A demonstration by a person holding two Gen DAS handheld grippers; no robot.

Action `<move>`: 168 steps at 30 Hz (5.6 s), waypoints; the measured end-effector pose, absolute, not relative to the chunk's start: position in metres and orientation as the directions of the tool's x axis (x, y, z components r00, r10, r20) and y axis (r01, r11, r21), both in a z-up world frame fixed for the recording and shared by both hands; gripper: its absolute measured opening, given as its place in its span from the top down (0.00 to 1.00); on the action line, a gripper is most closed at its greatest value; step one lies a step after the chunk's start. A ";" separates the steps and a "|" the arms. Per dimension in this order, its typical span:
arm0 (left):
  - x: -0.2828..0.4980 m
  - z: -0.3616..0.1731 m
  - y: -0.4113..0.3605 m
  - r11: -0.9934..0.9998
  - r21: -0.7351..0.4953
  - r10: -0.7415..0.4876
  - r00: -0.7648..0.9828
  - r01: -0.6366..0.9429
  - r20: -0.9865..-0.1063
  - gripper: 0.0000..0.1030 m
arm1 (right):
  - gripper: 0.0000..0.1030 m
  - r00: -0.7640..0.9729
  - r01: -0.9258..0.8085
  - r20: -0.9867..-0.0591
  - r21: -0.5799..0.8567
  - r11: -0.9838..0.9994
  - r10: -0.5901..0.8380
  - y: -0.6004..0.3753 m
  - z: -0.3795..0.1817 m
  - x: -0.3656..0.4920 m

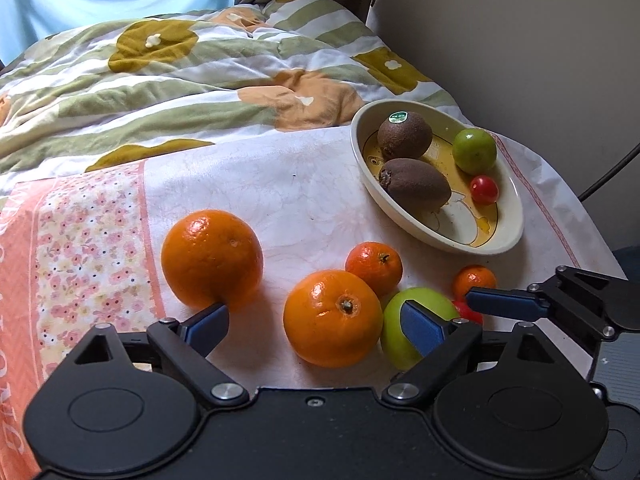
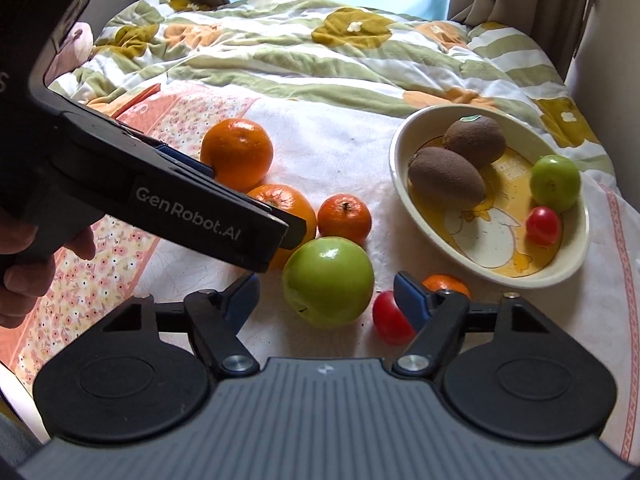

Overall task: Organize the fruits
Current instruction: 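Grasp a large orange with the left tool while the right tool grasps a green apple, then carry orange and apple over the duck bowl and open both tools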

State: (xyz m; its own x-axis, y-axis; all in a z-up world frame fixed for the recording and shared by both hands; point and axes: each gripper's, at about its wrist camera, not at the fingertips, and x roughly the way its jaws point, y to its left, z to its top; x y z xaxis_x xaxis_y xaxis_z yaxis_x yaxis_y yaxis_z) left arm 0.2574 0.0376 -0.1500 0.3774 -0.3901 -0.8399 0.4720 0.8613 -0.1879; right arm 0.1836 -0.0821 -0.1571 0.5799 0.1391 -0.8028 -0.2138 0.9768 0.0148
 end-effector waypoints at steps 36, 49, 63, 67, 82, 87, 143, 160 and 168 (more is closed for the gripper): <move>0.255 -0.165 0.021 0.878 -0.161 -0.346 0.363 0.452 -0.865 0.31 | 0.31 0.588 -0.363 -0.797 -0.106 0.926 0.139 -0.076 -0.168 0.171; 0.246 -0.166 0.020 0.862 -0.137 -0.349 0.377 0.487 -0.858 0.38 | 0.31 0.592 -0.352 -0.793 -0.091 0.932 0.146 -0.077 -0.166 0.168; 0.219 -0.123 0.037 0.864 -0.133 -0.386 0.471 0.485 -0.793 0.38 | 0.31 0.642 -0.304 -0.754 -0.085 0.949 0.138 -0.080 -0.135 0.153; 0.211 -0.101 0.036 0.864 -0.125 -0.393 0.500 0.488 -0.772 0.38 | 0.31 0.665 -0.259 -0.735 -0.064 0.964 0.130 -0.094 -0.116 0.148; 0.200 -0.063 -0.037 0.905 -0.108 -0.361 0.606 0.412 -0.708 0.38 | 0.31 0.713 -0.272 -0.681 -0.047 0.961 0.169 -0.206 -0.075 0.161; 0.205 -0.073 -0.067 0.917 -0.103 -0.334 0.604 0.385 -0.724 0.38 | 0.31 0.704 -0.308 -0.684 -0.053 0.950 0.190 -0.242 -0.081 0.181; 0.224 -0.130 -0.107 0.954 -0.010 -0.191 0.584 0.299 -0.789 0.06 | 0.31 0.602 -0.458 -0.730 0.016 0.889 0.323 -0.246 -0.141 0.278; 0.197 -0.113 -0.090 0.969 0.021 -0.146 0.641 0.246 -0.753 0.05 | 0.00 0.677 -0.400 -0.677 -0.010 0.916 0.288 -0.249 -0.129 0.252; 0.170 -0.087 -0.069 0.979 0.029 -0.122 0.688 0.204 -0.715 0.05 | 0.00 0.712 -0.378 -0.647 -0.023 0.925 0.275 -0.254 -0.100 0.228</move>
